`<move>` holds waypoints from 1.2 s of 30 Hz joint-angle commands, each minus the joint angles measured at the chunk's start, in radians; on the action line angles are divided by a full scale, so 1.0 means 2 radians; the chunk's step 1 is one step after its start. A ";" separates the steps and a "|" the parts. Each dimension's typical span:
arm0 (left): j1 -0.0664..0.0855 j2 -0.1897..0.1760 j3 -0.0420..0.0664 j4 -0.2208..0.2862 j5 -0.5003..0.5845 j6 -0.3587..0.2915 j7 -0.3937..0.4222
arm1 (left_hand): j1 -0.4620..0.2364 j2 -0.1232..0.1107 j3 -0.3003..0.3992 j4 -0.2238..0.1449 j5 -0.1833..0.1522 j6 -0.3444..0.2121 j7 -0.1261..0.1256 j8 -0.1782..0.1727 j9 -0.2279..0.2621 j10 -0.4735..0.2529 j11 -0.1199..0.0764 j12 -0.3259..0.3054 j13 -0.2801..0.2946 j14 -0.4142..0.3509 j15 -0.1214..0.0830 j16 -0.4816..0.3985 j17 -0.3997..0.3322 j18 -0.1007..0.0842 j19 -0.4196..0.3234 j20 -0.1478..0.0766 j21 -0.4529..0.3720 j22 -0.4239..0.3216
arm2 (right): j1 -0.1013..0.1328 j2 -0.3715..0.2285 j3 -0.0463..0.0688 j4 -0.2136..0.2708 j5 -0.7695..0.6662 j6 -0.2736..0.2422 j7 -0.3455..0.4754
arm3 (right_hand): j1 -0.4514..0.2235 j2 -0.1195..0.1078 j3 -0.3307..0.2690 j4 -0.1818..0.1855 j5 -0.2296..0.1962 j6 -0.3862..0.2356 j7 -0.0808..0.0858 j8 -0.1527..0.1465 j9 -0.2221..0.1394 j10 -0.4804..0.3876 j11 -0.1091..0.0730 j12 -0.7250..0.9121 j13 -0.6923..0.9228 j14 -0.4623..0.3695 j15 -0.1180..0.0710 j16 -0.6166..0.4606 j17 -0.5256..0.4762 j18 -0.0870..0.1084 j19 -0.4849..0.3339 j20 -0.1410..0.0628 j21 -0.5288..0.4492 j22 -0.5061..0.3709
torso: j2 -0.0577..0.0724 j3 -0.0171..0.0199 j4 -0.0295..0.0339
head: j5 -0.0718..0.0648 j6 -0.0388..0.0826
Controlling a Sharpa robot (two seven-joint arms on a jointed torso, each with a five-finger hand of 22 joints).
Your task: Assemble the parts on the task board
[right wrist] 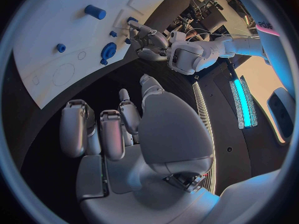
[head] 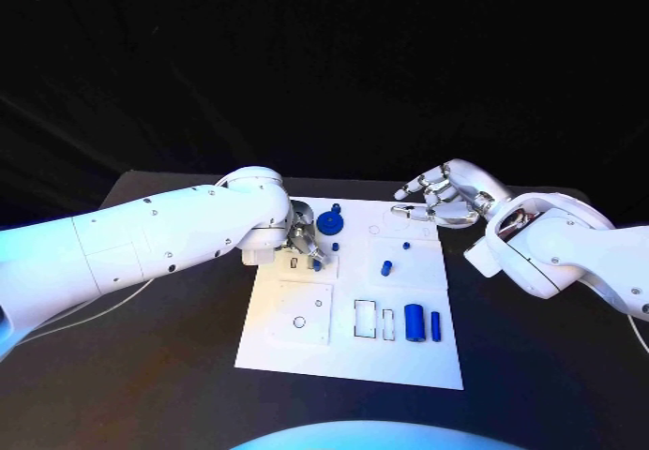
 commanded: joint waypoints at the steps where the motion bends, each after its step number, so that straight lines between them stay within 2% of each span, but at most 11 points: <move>1: 0.000 0.001 0.000 0.000 0.012 0.001 -0.022 | 0.024 0.008 0.025 -0.010 0.001 -0.006 -0.001 0.003 0.006 -0.001 -0.005 0.000 0.000 0.053 -0.006 0.001 0.131 -0.007 0.051 -0.004 0.003 0.132 | -0.001 0.001 0.000 0.000 -0.005 0.007 0.001 | -0.001 0.005 -0.002 0.000 0.003 -0.001 -0.001 0.003 0.001 -0.001 -0.002 -0.003 0.000 0.031 -0.005 -0.002 0.051 0.009 -0.002 -0.003 -0.002 0.046 | 0.000 0.0002 0.0000 | 0.001 -0.001; 3: 0.000 0.000 0.000 0.001 0.018 -0.002 -0.021 | 0.042 0.011 0.053 -0.022 0.001 -0.011 -0.001 0.003 0.012 -0.002 -0.005 -0.003 -0.001 0.053 -0.007 0.001 0.131 -0.007 0.051 -0.005 0.003 0.132 | -0.001 0.001 0.000 -0.001 -0.005 0.007 0.000 | -0.001 0.005 -0.002 0.000 0.003 -0.001 -0.001 0.003 0.001 -0.001 -0.002 -0.003 0.000 0.031 -0.005 -0.002 0.051 0.009 -0.002 -0.003 -0.002 0.046 | 0.000 0.0002 -0.0002 | 0.001 -0.001; 5: 0.000 -0.001 0.000 0.001 0.025 -0.006 -0.021 | 0.051 0.009 0.082 -0.033 0.001 -0.014 0.000 0.005 0.020 -0.003 -0.005 -0.006 -0.002 0.053 -0.007 0.001 0.131 -0.007 0.051 -0.006 0.003 0.132 | -0.001 0.001 0.000 -0.001 -0.005 0.007 0.000 | -0.001 0.005 -0.002 0.000 0.003 -0.001 -0.001 0.003 0.001 -0.001 -0.002 -0.003 0.000 0.031 -0.005 -0.002 0.051 0.009 -0.002 -0.003 -0.002 0.046 | 0.000 0.0003 -0.0001 | 0.001 -0.001; 9: 0.000 -0.005 0.000 0.002 0.039 -0.015 -0.020 | 0.060 0.000 0.137 -0.057 0.005 -0.020 0.000 0.008 0.034 -0.002 -0.004 -0.011 -0.005 0.053 -0.006 0.001 0.131 -0.007 0.051 -0.006 0.003 0.132 | -0.001 0.001 0.000 -0.002 -0.005 0.007 0.000 | -0.001 0.006 -0.002 0.000 0.003 -0.001 -0.001 0.004 0.001 -0.001 -0.002 -0.003 0.000 0.031 -0.005 -0.002 0.050 0.009 -0.003 -0.003 -0.003 0.046 | 0.000 0.0002 0.0001 | 0.001 0.000; 13: 0.000 -0.011 0.001 0.007 0.051 -0.027 -0.020 | 0.045 -0.016 0.186 -0.078 0.022 -0.024 0.003 0.014 0.052 0.000 -0.001 -0.014 -0.006 0.053 -0.003 0.001 0.131 -0.007 0.051 -0.004 0.003 0.132 | -0.002 0.000 0.000 -0.002 -0.005 0.007 0.000 | -0.001 0.006 -0.002 0.000 0.003 -0.001 -0.001 0.004 0.001 -0.001 -0.002 -0.003 0.000 0.031 -0.005 -0.002 0.050 0.009 -0.003 -0.003 -0.003 0.046 | -0.001 0.0003 0.0004 | 0.001 0.000; 18: 0.000 -0.020 0.001 0.013 0.059 -0.040 -0.019 | 0.038 -0.020 0.199 -0.086 0.030 -0.025 0.003 0.016 0.058 0.001 -0.002 -0.014 -0.006 0.053 -0.003 0.001 0.131 -0.007 0.051 -0.004 0.003 0.132 | -0.002 0.000 0.000 -0.003 -0.005 0.007 0.000 | -0.001 0.006 -0.002 0.000 0.003 -0.001 -0.001 0.004 0.001 -0.001 -0.002 -0.003 0.000 0.031 -0.005 -0.002 0.050 0.009 -0.003 -0.003 -0.003 0.046 | -0.001 0.0001 0.0011 | 0.000 0.001; 27: -0.003 -0.037 0.002 0.030 0.059 -0.082 -0.013 | 0.030 -0.025 0.214 -0.097 0.045 -0.024 0.003 0.020 0.069 0.005 -0.002 -0.012 -0.003 0.053 -0.004 0.001 0.131 -0.007 0.051 -0.004 0.003 0.132 | -0.003 0.000 0.000 -0.004 -0.005 0.007 0.001 | -0.001 0.006 -0.002 0.000 0.004 -0.001 -0.001 0.004 0.001 -0.001 -0.002 -0.003 -0.001 0.031 -0.005 -0.003 0.050 0.009 -0.003 -0.003 -0.004 0.045 | 0.000 -0.0002 0.0005 | 0.001 0.003; 31: -0.006 -0.043 0.003 0.038 0.046 -0.098 -0.010 | 0.025 -0.028 0.219 -0.101 0.055 -0.023 0.002 0.023 0.074 0.007 -0.003 -0.009 -0.001 0.053 -0.004 0.001 0.131 -0.007 0.051 -0.005 0.003 0.132 | -0.003 -0.001 0.000 -0.003 -0.005 0.007 0.001 | -0.001 0.006 -0.002 0.000 0.004 -0.001 -0.001 0.004 0.001 -0.001 -0.002 -0.003 -0.001 0.031 -0.005 -0.003 0.050 0.009 -0.003 -0.003 -0.004 0.045 | 0.000 0.0000 0.0009 | 0.000 0.003; 34: -0.010 -0.047 0.003 0.044 0.030 -0.106 -0.007 | 0.024 -0.029 0.220 -0.102 0.057 -0.023 0.002 0.023 0.075 0.007 -0.003 -0.009 -0.001 0.053 -0.004 0.001 0.131 -0.007 0.051 -0.005 0.003 0.132 | -0.003 -0.002 0.000 -0.003 -0.005 0.007 0.001 | -0.001 0.007 -0.003 0.001 0.004 -0.001 -0.001 0.004 0.001 -0.001 -0.002 -0.003 -0.001 0.031 -0.005 -0.003 0.049 0.009 -0.003 -0.003 -0.004 0.045 | 0.000 0.0000 0.0006 | 0.001 0.002; 36: -0.015 -0.049 0.003 0.049 0.015 -0.115 -0.007 | 0.024 -0.029 0.221 -0.103 0.058 -0.023 0.002 0.023 0.075 0.008 -0.003 -0.009 -0.001 0.053 -0.004 0.001 0.131 -0.007 0.051 -0.005 0.003 0.132 | -0.003 -0.002 0.000 -0.003 -0.005 0.007 0.001 | -0.001 0.007 -0.003 0.001 0.004 -0.001 -0.001 0.004 0.001 -0.001 -0.002 -0.003 -0.001 0.031 -0.005 -0.003 0.049 0.009 -0.003 -0.003 -0.004 0.045 | 0.000 -0.0001 0.0013 | 0.001 0.002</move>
